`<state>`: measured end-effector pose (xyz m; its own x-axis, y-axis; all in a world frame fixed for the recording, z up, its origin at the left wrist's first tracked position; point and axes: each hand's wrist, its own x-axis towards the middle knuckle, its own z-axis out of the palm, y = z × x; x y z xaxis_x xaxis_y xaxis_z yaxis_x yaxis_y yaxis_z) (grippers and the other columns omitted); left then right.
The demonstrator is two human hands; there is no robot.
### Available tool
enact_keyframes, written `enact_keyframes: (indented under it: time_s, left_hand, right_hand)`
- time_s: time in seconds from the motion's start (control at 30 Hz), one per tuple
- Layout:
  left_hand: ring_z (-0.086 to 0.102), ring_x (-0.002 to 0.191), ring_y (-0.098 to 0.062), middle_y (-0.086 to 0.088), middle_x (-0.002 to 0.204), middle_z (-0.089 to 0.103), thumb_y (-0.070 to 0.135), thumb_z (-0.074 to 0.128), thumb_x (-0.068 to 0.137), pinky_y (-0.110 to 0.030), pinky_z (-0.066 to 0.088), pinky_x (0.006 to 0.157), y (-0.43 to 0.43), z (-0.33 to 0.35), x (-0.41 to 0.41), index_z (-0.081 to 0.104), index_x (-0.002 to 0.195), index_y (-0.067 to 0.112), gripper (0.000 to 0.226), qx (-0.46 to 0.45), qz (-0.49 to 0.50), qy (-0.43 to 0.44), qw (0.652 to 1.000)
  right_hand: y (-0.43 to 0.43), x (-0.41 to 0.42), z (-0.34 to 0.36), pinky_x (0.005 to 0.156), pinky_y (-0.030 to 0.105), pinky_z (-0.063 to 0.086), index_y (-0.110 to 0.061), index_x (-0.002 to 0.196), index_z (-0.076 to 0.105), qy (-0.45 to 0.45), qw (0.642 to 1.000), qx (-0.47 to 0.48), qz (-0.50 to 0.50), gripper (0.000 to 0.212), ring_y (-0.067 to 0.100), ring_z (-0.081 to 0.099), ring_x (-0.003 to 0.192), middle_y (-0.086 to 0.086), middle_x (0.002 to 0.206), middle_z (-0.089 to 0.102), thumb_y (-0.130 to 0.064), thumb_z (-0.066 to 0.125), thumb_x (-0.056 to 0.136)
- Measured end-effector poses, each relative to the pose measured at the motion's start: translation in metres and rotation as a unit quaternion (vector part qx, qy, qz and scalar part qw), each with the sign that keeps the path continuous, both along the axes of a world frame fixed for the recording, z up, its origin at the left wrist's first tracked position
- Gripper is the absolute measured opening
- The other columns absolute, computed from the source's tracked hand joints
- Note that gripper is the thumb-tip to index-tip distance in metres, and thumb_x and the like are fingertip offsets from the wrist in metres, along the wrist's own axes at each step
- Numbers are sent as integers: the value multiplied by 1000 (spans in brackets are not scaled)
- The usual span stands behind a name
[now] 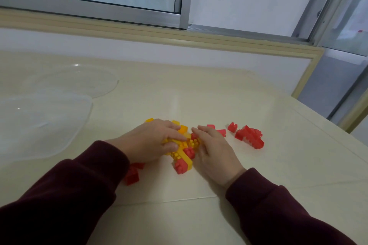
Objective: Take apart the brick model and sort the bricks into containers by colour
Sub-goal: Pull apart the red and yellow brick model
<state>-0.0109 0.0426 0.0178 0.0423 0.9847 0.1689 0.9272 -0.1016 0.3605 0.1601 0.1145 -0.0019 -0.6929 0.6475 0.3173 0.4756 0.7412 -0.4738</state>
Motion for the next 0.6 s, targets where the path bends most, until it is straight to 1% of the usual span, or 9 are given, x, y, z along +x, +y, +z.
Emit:
enact_keyframes:
  time_s: [0.03, 0.1, 0.17, 0.23, 0.33, 0.37, 0.47, 0.53, 0.6]
  left_hand:
    - [38, 127, -14, 0, 140, 45, 26, 58, 86, -23, 25, 104, -3, 0, -3, 58, 117, 33, 32, 2, 4, -4, 1000]
    - [41, 123, -13, 2, 137, 48, 25, 59, 85, -22, 27, 101, -10, 0, -10, 60, 114, 34, 31, 2, 10, -8, 1000]
    - [44, 120, -12, 2, 133, 52, 25, 61, 84, -24, 30, 101, -19, -1, -15, 62, 112, 35, 30, 11, 12, -10, 1000]
    - [45, 119, -11, 2, 131, 54, 23, 62, 83, -23, 30, 100, -27, -1, -17, 63, 110, 36, 29, 20, 19, -21, 999]
    - [44, 121, -11, 2, 131, 54, 18, 60, 84, -24, 31, 102, -36, -2, -17, 62, 111, 36, 32, 27, 27, -33, 999]
    - [44, 122, -12, 2, 132, 53, 16, 59, 84, -25, 32, 103, -39, -2, -17, 61, 113, 36, 35, 29, 27, -30, 999]
    - [45, 121, -15, 0, 129, 55, 8, 60, 82, -28, 34, 103, -48, 0, -11, 60, 116, 30, 41, 58, 34, -30, 997]
    - [49, 113, -17, -1, 119, 60, 5, 63, 79, -30, 38, 98, -57, 0, -9, 63, 110, 24, 37, 95, 42, -33, 994]
    - [50, 98, -13, 5, 100, 60, 13, 65, 77, -28, 43, 87, -68, 2, -5, 65, 98, 23, 23, 133, 55, -26, 989]
  right_hand:
    - [-1, -1, 1, 106, 34, 34, -13, 129, 51, -3, 1000, -6, 7, 44, 23, 42, 128, 9, 137, 48, -14, 48, 85]
    - [-3, -4, 2, 103, 35, 38, -11, 123, 56, 5, 1000, -9, 21, 40, 24, 48, 120, 9, 129, 54, -9, 46, 85]
    - [-6, -6, 3, 98, 34, 41, -11, 117, 61, 16, 999, -12, 28, 39, 22, 53, 112, 8, 119, 59, -2, 42, 83]
    - [-9, -10, 3, 94, 31, 42, -13, 113, 63, 17, 999, -13, 35, 38, 20, 55, 105, 7, 111, 60, -2, 43, 84]
    - [-9, -15, 4, 86, 24, 41, -18, 109, 66, 13, 999, -10, 32, 31, 16, 56, 96, 3, 103, 60, -8, 49, 85]
    - [-8, -16, 5, 84, 23, 41, -19, 106, 68, 13, 1000, -15, 23, 27, 14, 56, 93, 2, 101, 60, -11, 52, 85]
    - [-3, -17, 9, 80, 30, 46, -22, 90, 68, 11, 999, -45, 0, 13, 14, 58, 83, -2, 92, 66, -20, 59, 80]
    - [0, -19, 12, 76, 31, 48, -22, 85, 66, 5, 998, -55, 1, 7, 14, 58, 78, -4, 84, 65, -22, 63, 78]
    - [2, -20, 11, 72, 31, 46, -22, 84, 63, 20, 998, -61, -2, 8, 15, 56, 76, -2, 81, 62, -21, 65, 77]
